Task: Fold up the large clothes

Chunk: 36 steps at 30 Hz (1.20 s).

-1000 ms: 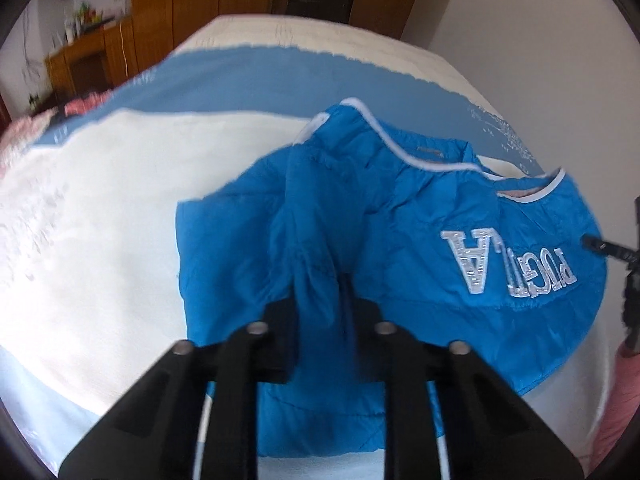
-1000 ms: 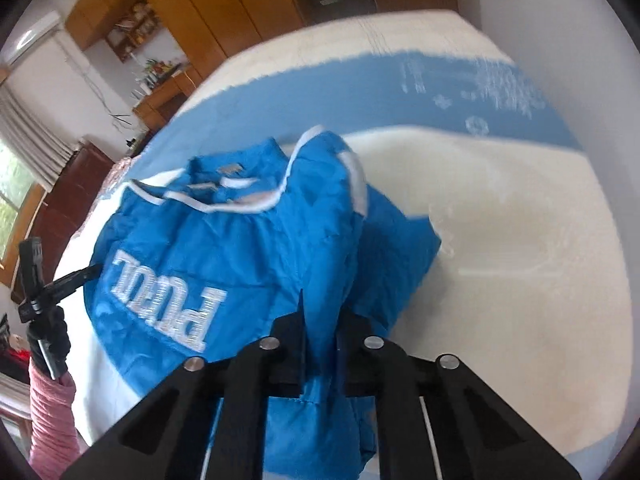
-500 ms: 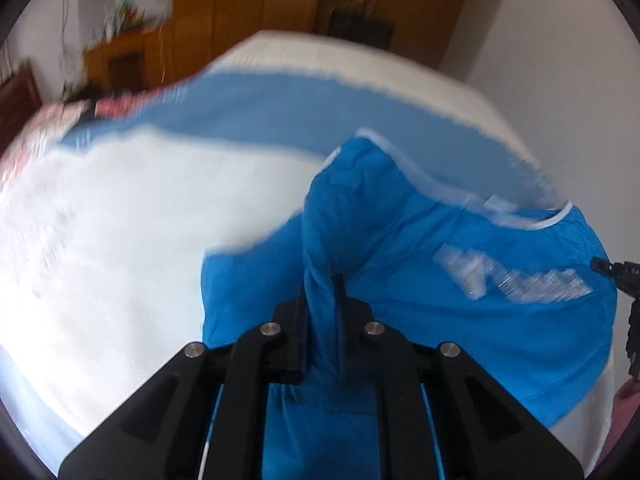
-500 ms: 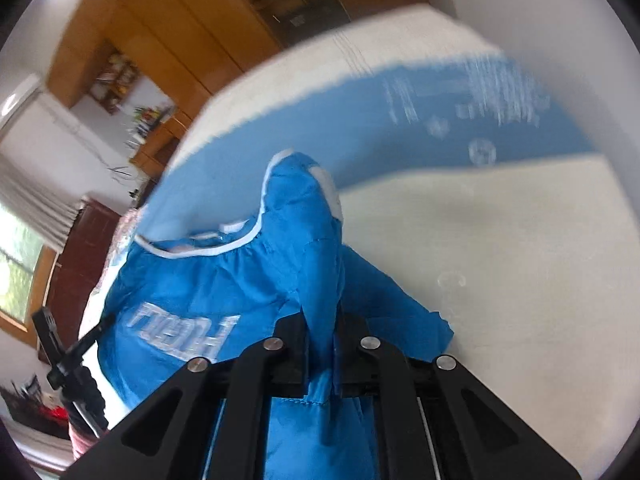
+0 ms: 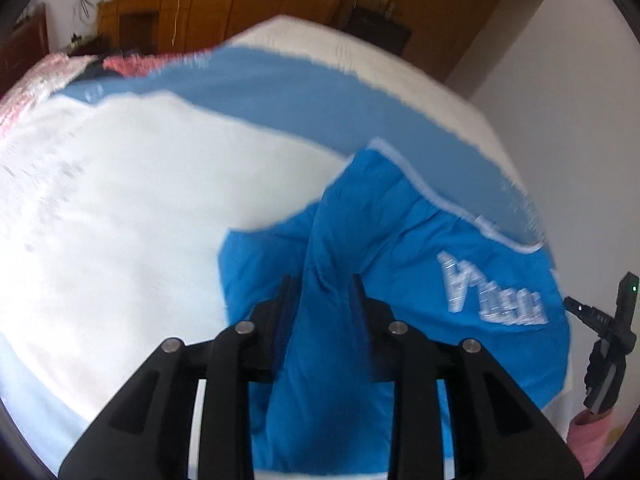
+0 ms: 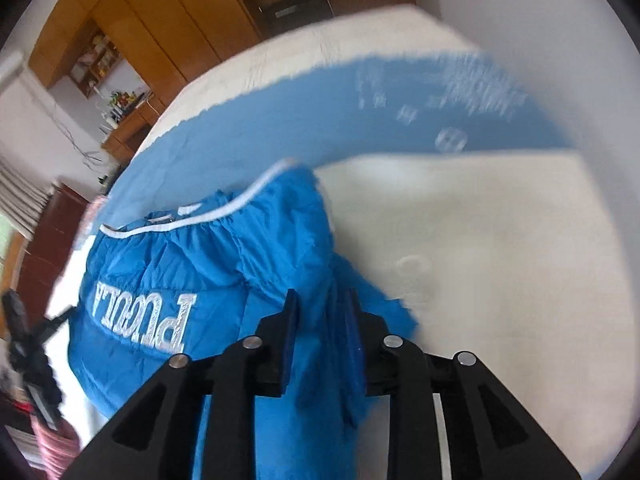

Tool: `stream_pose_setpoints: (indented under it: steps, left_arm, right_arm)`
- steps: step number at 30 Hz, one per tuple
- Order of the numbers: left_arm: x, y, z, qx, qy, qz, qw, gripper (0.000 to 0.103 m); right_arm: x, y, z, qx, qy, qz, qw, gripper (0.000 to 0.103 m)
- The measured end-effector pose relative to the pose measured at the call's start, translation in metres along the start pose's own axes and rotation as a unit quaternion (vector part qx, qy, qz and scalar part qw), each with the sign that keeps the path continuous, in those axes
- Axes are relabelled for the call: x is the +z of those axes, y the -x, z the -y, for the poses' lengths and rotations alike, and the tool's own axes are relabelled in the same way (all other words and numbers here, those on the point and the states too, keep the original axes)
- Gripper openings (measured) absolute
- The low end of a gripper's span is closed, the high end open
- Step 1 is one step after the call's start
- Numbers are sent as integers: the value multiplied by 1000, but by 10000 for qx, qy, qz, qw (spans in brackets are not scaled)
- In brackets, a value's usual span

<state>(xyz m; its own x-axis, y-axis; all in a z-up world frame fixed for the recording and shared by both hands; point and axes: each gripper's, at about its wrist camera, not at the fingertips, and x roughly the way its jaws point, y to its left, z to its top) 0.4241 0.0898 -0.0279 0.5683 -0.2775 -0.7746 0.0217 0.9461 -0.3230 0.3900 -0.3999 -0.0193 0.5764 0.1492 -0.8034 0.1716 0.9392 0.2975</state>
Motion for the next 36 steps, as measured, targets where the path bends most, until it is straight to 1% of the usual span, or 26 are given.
stream_pose_setpoints:
  steps: [2,3,4,6,7,9,12,13,15,16,18,20,23,25,27,29,32,34,36]
  left_arm:
    - [-6,20,17,95,-255,152,9995,28]
    - [-11,23,29,99,-412,128,9990,28]
    - [-19,25,46,110,-670,66,9977,28]
    - [-30,24,71,95,-991,-44,9950,28]
    - [-37,22,85,15,-1159,-135,9932,29]
    - [-49,15,106,-101,-1418,-273,9895,32]
    - [-64,0,125,138,-1776,-302,9835,33]
    - [-67,-7,127,193,-1821,-336,9825,33]
    - [-70,-26,124,260,-1788,-525,9821,33]
    - [-72,-37,119,247,-1769,-650,9818,34]
    - [-76,-53,109,70,-1673,-804,9826,34]
    - [-81,-56,103,-3,-1615,-771,9839,35]
    - [-88,-56,107,195,-1757,-678,9819,35]
    - [-87,-53,111,302,-1711,-703,9823,33]
    - [-83,-46,117,325,-1607,-724,9838,33]
    - [-80,-35,124,132,-1560,-628,9857,34]
    - [-78,-27,144,-64,-1699,-514,9841,38]
    - [-80,-35,156,-75,-1803,-639,9815,38]
    - [-81,-51,159,-11,-1830,-878,9792,39]
  right_arm:
    - [-8,17,-14,66,215,-38,9997,25]
    - [-14,22,-22,189,330,-139,9992,25]
    - [-23,25,-36,372,472,-300,9977,25]
    - [-37,26,-56,543,630,-533,9951,24]
    - [-44,25,-67,568,703,-646,9938,24]
    - [-53,22,-76,513,785,-724,9930,24]
    - [-63,11,-88,337,845,-893,9918,24]
    - [-64,6,-88,262,842,-935,9917,24]
    - [-70,-8,-85,108,781,-1058,9913,24]
    - [-72,-14,-81,89,734,-1117,9910,21]
    - [-79,-30,-77,59,663,-1183,9907,21]
    - [-86,-36,-79,-66,698,-1099,9915,21]
    - [-89,-34,-82,-202,699,-1018,9921,21]
    - [-87,-29,-84,-279,655,-1044,9920,21]
    - [-85,-18,-90,-202,585,-992,9931,23]
    - [-80,-9,-98,-55,566,-901,9943,23]
    - [-75,-2,-117,112,650,-841,9943,23]
    - [-72,-10,-126,155,638,-954,9933,23]
    - [-73,-22,-129,112,626,-1096,9919,23]
